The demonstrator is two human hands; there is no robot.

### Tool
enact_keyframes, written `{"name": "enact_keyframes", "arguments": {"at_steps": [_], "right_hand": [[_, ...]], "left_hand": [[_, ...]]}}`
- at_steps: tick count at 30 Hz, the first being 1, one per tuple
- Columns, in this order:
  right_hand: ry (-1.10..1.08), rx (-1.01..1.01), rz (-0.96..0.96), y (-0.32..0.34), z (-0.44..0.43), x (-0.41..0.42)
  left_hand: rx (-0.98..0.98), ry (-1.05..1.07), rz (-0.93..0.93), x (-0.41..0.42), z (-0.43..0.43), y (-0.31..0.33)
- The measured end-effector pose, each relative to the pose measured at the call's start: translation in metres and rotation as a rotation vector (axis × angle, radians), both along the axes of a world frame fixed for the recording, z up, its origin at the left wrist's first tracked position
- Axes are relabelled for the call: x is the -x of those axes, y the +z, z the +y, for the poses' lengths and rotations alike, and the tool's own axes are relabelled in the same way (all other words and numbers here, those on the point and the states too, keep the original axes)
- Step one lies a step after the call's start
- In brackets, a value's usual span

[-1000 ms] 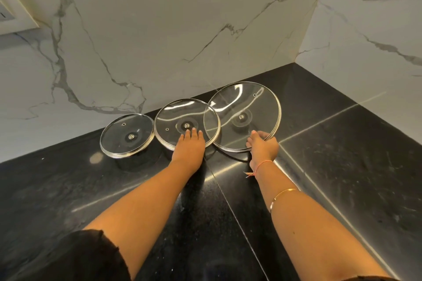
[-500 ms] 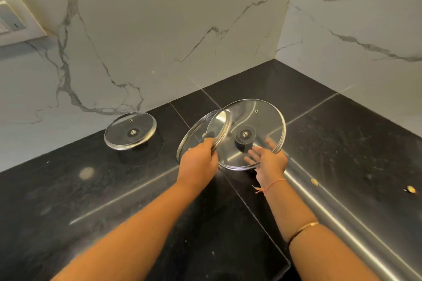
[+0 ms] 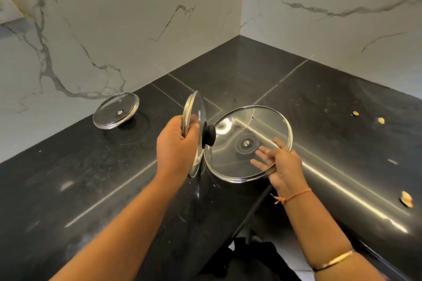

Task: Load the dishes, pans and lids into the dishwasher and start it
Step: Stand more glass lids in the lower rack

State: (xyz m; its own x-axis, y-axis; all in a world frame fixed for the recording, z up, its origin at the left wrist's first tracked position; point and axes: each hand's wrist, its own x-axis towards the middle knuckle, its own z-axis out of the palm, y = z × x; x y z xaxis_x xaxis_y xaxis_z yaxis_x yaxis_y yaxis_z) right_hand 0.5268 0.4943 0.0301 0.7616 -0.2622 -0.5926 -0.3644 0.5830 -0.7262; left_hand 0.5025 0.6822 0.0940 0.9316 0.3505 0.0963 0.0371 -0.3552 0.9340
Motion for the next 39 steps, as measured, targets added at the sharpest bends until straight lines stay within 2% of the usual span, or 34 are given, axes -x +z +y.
{"name": "enact_keyframes", "arguments": {"at_steps": [4, 10, 16, 23, 29, 39], "right_hand": [[-0.031, 0.069, -0.010, 0.009, -0.023, 0.050], [-0.084, 0.291, -0.108, 0.026, -0.053, 0.118], [-0.135, 0.566, -0.195, 0.037, -0.079, 0.212], [-0.119, 0.886, -0.130, 0.019, -0.108, 0.351], [-0.109, 0.988, 0.007, -0.004, -0.110, 0.440], [-0.209, 1.086, 0.034, -0.006, -0.069, 0.531]], "left_hand": [[0.127, -0.073, 0.039, 0.028, -0.007, 0.006], [0.275, -0.195, 0.061, 0.074, -0.034, 0.019], [0.324, -0.293, 0.052, 0.147, -0.053, 0.024], [0.372, -0.376, 0.130, 0.251, -0.078, 0.003], [0.242, -0.527, 0.227, 0.325, -0.078, -0.023], [0.147, -0.698, 0.243, 0.396, -0.060, -0.040]]}}
